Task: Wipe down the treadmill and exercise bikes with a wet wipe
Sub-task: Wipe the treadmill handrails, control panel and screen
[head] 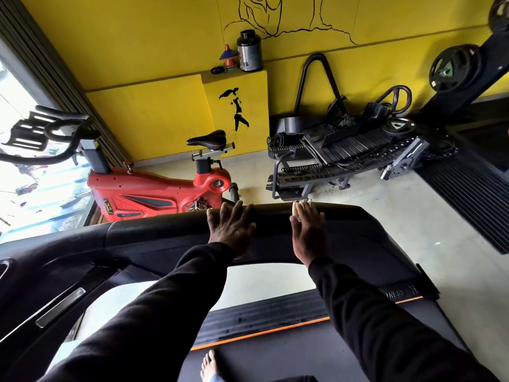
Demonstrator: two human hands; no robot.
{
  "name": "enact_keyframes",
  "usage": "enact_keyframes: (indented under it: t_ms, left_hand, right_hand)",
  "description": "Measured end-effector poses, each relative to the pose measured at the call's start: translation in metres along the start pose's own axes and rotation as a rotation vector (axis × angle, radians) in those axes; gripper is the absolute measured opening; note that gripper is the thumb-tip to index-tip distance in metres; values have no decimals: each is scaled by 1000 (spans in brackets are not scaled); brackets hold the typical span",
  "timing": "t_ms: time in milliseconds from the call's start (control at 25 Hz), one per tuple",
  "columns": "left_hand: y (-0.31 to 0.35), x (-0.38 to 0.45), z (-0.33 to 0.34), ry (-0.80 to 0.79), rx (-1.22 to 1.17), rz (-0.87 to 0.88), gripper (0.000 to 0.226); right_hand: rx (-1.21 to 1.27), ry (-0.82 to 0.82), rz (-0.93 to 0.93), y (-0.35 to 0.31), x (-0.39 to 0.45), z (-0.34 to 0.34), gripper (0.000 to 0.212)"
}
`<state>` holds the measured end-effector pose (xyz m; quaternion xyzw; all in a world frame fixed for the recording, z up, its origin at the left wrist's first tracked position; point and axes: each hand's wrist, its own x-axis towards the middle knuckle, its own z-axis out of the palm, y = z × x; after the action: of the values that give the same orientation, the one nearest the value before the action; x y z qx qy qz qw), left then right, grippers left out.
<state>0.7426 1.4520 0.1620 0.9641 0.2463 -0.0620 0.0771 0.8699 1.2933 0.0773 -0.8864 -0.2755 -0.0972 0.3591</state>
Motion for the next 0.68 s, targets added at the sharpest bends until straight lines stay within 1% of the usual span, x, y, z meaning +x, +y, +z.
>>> enact_keyframes:
  t_ms: [40,80,120,200,240,280,320,400,440,480,560,600,680]
  left_hand:
    - [0,0,0,9,8,-2,55]
    - [1,0,0,15,16,-2,55]
    - [2,-1,1,16,19,0,55]
    - [3,0,0,4,16,2,56]
    - [3,0,0,-1,14,2,56]
    - [2,1,0,-1,12,1,56]
    - [2,1,-1,0,12,-1,56]
    - [1,0,-1,-1,12,-6,56]
    - [2,0,0,-2,13,-6,56]
    - [2,0,1,-3,18,-5,56]
    - [1,2,2,7,32,3,55]
    - [1,3,2,10,36,4,55]
    - [1,4,3,-1,34,-7,55]
  right_hand:
    - [-5,-1,65,-11,3,4,61]
    - [-10,-20,46,-24,2,8,60]
    - [-9,-48,-42,-33,-3,12,58]
    - [-15,-109,-295,-25,-14,12,56]
    - [-35,-133,-375,-14,-13,6,55]
    - [-56,-128,-385,-2,-8,2,55]
    - [-67,-110,-320,3,-1,-1,55]
    - [-43,-60,-80,-13,11,-2,54]
    - [-52,-53,-43,-30,13,0,54]
    - [-65,-81,-81,-42,11,5,55]
    - [-73,-195,-265,-47,7,8,61]
    - [-75,-235,-287,-42,9,4,62]
    - [-123,-242,-164,-37,25,-4,58]
